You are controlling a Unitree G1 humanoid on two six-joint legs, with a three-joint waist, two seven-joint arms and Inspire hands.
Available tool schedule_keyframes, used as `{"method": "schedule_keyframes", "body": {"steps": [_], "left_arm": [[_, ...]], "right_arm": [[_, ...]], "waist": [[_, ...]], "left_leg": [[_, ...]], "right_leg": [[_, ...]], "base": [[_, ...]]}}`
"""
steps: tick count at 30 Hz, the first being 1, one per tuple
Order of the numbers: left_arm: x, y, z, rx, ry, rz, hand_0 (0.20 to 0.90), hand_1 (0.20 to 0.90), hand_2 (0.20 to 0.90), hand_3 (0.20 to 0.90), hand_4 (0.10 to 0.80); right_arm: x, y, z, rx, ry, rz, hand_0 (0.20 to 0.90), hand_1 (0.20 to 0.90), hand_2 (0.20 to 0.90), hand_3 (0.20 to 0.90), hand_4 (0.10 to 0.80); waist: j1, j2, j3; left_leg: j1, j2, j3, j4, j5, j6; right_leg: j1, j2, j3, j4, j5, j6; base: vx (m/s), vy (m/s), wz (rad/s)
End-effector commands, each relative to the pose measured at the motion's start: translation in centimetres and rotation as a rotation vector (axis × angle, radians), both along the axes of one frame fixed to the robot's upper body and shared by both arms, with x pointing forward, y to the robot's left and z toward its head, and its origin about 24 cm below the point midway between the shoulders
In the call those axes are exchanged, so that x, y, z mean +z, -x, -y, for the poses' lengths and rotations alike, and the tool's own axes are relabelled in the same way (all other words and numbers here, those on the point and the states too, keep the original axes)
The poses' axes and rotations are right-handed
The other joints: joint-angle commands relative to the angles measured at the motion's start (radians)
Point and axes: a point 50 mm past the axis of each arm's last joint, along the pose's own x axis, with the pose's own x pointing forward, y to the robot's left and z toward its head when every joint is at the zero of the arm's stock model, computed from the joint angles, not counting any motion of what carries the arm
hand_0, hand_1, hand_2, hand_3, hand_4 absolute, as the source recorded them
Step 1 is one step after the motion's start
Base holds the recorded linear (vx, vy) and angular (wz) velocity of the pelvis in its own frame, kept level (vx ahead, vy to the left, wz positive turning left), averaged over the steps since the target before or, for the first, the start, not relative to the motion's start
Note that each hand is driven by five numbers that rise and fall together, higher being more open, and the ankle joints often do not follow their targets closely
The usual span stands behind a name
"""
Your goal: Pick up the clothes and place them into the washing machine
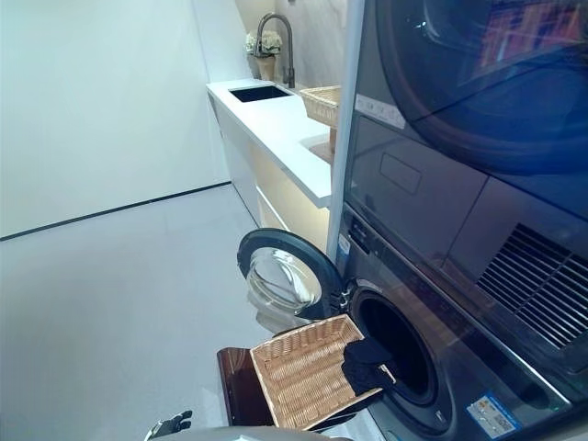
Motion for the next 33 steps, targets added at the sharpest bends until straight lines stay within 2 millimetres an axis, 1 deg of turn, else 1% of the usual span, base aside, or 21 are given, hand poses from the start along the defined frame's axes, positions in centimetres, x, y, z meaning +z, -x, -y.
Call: {"method": "schedule_keyframes", "body": {"steps": [1, 2, 4, 5, 6, 7, 8, 9, 10, 12, 14, 17, 19, 20, 21, 24, 26, 27, 30, 32, 33], "left_arm": [[0.3, -1.9, -0.5, 0.042, -0.003, 0.07, 0.9, 0.9, 0.9, 0.9, 0.8], [0.3, -1.7, -0.4, 0.056, -0.002, 0.069, 0.9, 0.9, 0.9, 0.9, 0.8], [0.3, -1.5, -0.8, 0.101, -0.011, 0.068, 0.9, 0.9, 0.9, 0.9, 0.8], [0.3, -1.5, -0.8, 0.101, -0.011, 0.068, 0.9, 0.9, 0.9, 0.9, 0.8], [0.3, -1.2, -0.9, 0.137, -0.015, 0.068, 0.9, 0.9, 0.9, 0.9, 0.8], [0.3, -1.2, -0.9, 0.137, -0.015, 0.068, 0.9, 0.9, 0.9, 0.9, 0.8], [0.3, -1.1, -1.0, 0.165, -0.014, 0.071, 0.9, 0.9, 0.9, 0.9, 0.8], [0.2, -0.5, -0.9, 0.197, -0.009, 0.058, 0.9, 0.9, 0.9, 0.9, 0.8], [0.2, -0.2, -0.8, 0.214, -0.008, 0.053, 0.9, 0.9, 0.9, 0.9, 0.8], [0.1, 0.3, -1.0, 0.231, -0.015, 0.04, 0.9, 0.9, 0.9, 0.9, 0.8], [0.2, 0.4, -1.3, 0.256, -0.026, 0.041, 0.9, 0.9, 0.9, 0.9, 0.8], [0.3, -0.2, -1.2, 0.269, -0.038, 0.066, 0.9, 0.9, 0.9, 0.9, 0.8], [0.3, -0.6, -1.0, 0.276, -0.04, 0.083, 0.9, 0.9, 0.9, 0.9, 0.8], [0.3, -0.6, -1.0, 0.276, -0.04, 0.082, 0.9, 0.9, 0.9, 0.9, 0.8], [0.3, -1.1, -0.7, 0.283, -0.039, 0.099, 0.9, 0.9, 0.9, 0.9, 0.8], [0.3, -1.6, -0.6, 0.281, -0.041, 0.114, 0.9, 0.9, 0.9, 0.9, 0.8], [0.5, -2.7, -0.7, 0.284, -0.043, 0.148, 0.9, 0.9, 0.9, 0.9, 0.8], [0.7, -3.5, -0.7, 0.283, -0.041, 0.179, 0.9, 0.9, 0.9, 0.9, 0.8], [0.8, -4.0, -1.0, 0.29, -0.05, 0.186, 0.9, 0.9, 0.9, 0.9, 0.8], [1.0, -4.4, -1.3, 0.296, -0.051, 0.201, 0.9, 0.9, 0.9, 0.9, 0.8], [1.0, -4.4, -1.3, 0.296, -0.051, 0.201, 0.9, 0.9, 0.9, 0.9, 0.8]], "right_arm": [[0.2, -2.5, 0.2, 0.02, 0.015, 0.104, 0.9, 0.9, 0.9, 0.9, 0.8], [0.2, -2.8, 0.5, 0.028, 0.026, 0.106, 0.9, 0.9, 0.9, 0.9, 0.8], [0.3, -3.6, 0.5, 0.051, 0.035, 0.123, 0.9, 0.9, 0.9, 0.9, 0.8], [0.3, -3.6, 0.4, 0.051, 0.035, 0.123, 0.9, 0.9, 0.9, 0.9, 0.8], [0.4, -4.2, 0.7, 0.056, 0.046, 0.139, 0.9, 0.9, 0.9, 0.9, 0.8], [0.4, -4.2, 0.7, 0.056, 0.046, 0.139, 0.9, 0.9, 0.9, 0.9, 0.8], [0.5, -4.5, 0.9, 0.069, 0.052, 0.145, 0.9, 0.9, 0.9, 0.9, 0.8], [0.6, -5.3, 1.3, 0.094, 0.065, 0.153, 0.9, 0.9, 0.9, 0.9, 0.8], [0.7, -5.7, 1.4, 0.097, 0.071, 0.162, 0.9, 0.9, 0.9, 0.9, 0.8], [0.8, -6.2, 1.3, 0.104, 0.072, 0.178, 0.9, 0.9, 0.9, 0.9, 0.8], [0.9, -7.1, 1.1, 0.122, 0.076, 0.206, 0.9, 0.9, 0.9, 0.9, 0.8], [1.0, -8.1, 0.7, 0.124, 0.08, 0.24, 0.9, 0.9, 0.9, 0.9, 0.8], [1.0, -8.4, 0.5, 0.14, 0.074, 0.242, 0.9, 0.9, 0.9, 0.9, 0.8], [1.0, -8.4, 0.5, 0.14, 0.074, 0.242, 0.9, 0.9, 0.9, 0.9, 0.8], [0.9, -8.8, 0.2, 0.161, 0.071, 0.238, 0.9, 0.9, 0.9, 0.9, 0.8], [0.9, -8.9, 0.0, 0.156, 0.064, 0.24, 0.9, 0.9, 0.9, 0.9, 0.8], [0.8, -9.2, -0.3, 0.157, 0.056, 0.241, 0.9, 0.9, 0.9, 0.9, 0.8], [0.8, -9.4, -0.5, 0.172, 0.049, 0.238, 0.9, 0.9, 0.9, 0.9, 0.8], [0.7, -9.8, -1.1, 0.171, 0.03, 0.249, 0.9, 0.9, 0.9, 0.9, 0.8], [0.8, -10.2, -1.3, 0.172, 0.021, 0.26, 0.9, 0.9, 0.9, 0.9, 0.8], [0.8, -10.2, -1.3, 0.172, 0.021, 0.261, 0.9, 0.9, 0.9, 0.9, 0.8]], "waist": [[-0.007, -0.037, 0.017], [0.0, -0.045, 0.033], [0.009, -0.059, 0.053], [0.007, -0.058, 0.052], [0.022, -0.065, 0.071], [0.021, -0.064, 0.07], [0.033, -0.065, 0.077], [0.054, -0.055, 0.083], [0.061, -0.051, 0.083], [0.066, -0.048, 0.084], [0.095, -0.021, 0.093], [0.107, 0.004, 0.102], [0.11, 0.02, 0.086], [0.112, 0.019, 0.088], [0.11, 0.031, 0.066], [0.106, 0.026, 0.046], [0.103, 0.015, 0.028], [0.108, 0.007, 0.013], [0.117, -0.013, -0.006], [0.122, -0.026, -0.01], [0.122, -0.027, -0.011]], "left_leg": [[-0.068, 0.027, -0.035, 0.065, 0.07, -0.044], [-0.094, 0.027, -0.044, 0.138, 0.056, -0.039], [-0.147, 0.034, -0.046, 0.264, 0.078, -0.03], [-0.151, 0.035, -0.048, 0.27, 0.075, -0.031], [-0.21, 0.025, -0.061, 0.382, 0.105, -0.015], [-0.213, 0.027, -0.062, 0.387, 0.103, -0.016], [-0.242, 0.014, -0.081, 0.434, 0.12, -0.01], [-0.287, -0.046, -0.112, 0.425, 0.109, 0.004], [-0.32, -0.064, -0.111, 0.404, 0.107, 0.005], [-0.345, -0.073, -0.104, 0.37, 0.108, 0.004], [-0.38, -0.084, -0.084, 0.192, 0.199, -0.024], [-0.389, -0.089, -0.016, 0.039, 0.255, -0.043], [-0.353, -0.09, 0.02, -0.017, 0.265, -0.035], [-0.347, -0.091, 0.022, -0.022, 0.267, -0.035], [-0.315, -0.1, 0.001, -0.061, 0.288, -0.032], [-0.287, -0.104, 0.008, -0.07, 0.283, -0.03], [-0.266, -0.113, 0.023, -0.069, 0.265, -0.021], [-0.247, -0.124, 0.026, -0.064, 0.246, -0.008], [-0.226, -0.143, 0.038, -0.063, 0.211, 0.013], [-0.206, -0.156, 0.034, -0.06, 0.178, 0.035], [-0.206, -0.157, 0.035, -0.06, 0.177, 0.035]], "right_leg": [[0.157, 0.056, 0.02, -0.17, 0.018, 0.012], [0.165, 0.061, 0.023, -0.164, 0.015, 0.002], [0.179, 0.066, 0.023, -0.164, 0.017, -0.013], [0.178, 0.067, 0.021, -0.164, 0.017, -0.014], [0.188, 0.071, 0.029, -0.163, 0.017, -0.027], [0.186, 0.072, 0.028, -0.162, 0.017, -0.027], [0.189, 0.075, 0.032, -0.161, 0.017, -0.032], [0.197, 0.078, 0.049, -0.17, 0.015, -0.033], [0.202, 0.078, 0.054, -0.177, 0.015, -0.029], [0.208, 0.083, 0.064, -0.182, 0.015, -0.023], [0.239, 0.118, 0.095, -0.195, 0.005, -0.012], [0.28, 0.139, 0.116, -0.208, -0.017, -0.005], [0.297, 0.15, 0.126, -0.21, -0.035, -0.002], [0.3, 0.149, 0.128, -0.21, -0.036, -0.002], [0.311, 0.15, 0.136, -0.211, -0.058, -0.003], [0.323, 0.136, 0.135, -0.212, -0.073, 0.004], [0.34, 0.112, 0.124, -0.208, -0.085, 0.014], [0.352, 0.089, 0.116, -0.197, -0.091, 0.026], [0.351, 0.055, 0.112, -0.135, -0.082, 0.049], [0.316, 0.041, 0.105, -0.029, -0.05, 0.072], [0.313, 0.04, 0.105, -0.025, -0.052, 0.073]], "base": [[-0.045, -0.255, -0.02], [-0.048, -0.254, 0.04], [-0.035, -0.193, 0.05], [-0.012, -0.175, 0.03], [-0.004, -0.104, 0.03], [0.009, -0.142, 0.08], [0.05, -0.047, -0.03], [0.089, -0.055, -0.16], [0.082, -0.013, -0.34], [0.126, -0.003, -0.57], [0.244, 0.02, 0.33], [0.187, 0.031, -0.06], [0.169, 0.046, -0.08], [0.226, 0.108, -0.21], [0.158, 0.084, -0.5], [0.208, 0.089, -0.36], [0.288, 0.128, -0.34], [0.322, 0.162, -0.25], [0.247, 0.135, -0.03], [0.155, 0.09, -0.5], [0.093, 0.07, -0.33]]}}
